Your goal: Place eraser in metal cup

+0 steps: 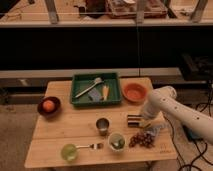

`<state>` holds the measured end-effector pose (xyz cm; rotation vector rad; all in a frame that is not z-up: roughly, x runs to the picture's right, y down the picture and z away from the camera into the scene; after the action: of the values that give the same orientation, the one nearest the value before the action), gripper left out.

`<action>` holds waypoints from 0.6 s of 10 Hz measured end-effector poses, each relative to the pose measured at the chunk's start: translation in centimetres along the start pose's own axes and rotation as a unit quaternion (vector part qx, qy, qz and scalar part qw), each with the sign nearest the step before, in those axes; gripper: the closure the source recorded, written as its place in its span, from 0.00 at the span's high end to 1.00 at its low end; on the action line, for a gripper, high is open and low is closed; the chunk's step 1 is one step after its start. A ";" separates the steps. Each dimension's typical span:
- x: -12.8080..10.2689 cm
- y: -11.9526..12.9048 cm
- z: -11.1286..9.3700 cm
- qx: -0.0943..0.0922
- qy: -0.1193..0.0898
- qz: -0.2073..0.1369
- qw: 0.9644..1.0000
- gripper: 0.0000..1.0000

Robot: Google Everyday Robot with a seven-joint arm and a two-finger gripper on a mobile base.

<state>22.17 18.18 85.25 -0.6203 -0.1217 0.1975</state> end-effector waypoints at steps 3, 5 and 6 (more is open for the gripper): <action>-0.6 0.5 0.1 0.001 -0.005 -0.010 1.000 0.37; -1.3 1.0 -1.6 0.014 -0.009 -0.024 1.000 0.21; -2.0 1.3 -3.8 0.027 -0.008 -0.033 0.999 0.14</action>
<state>20.72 16.66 81.29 -0.5601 -0.1514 0.1418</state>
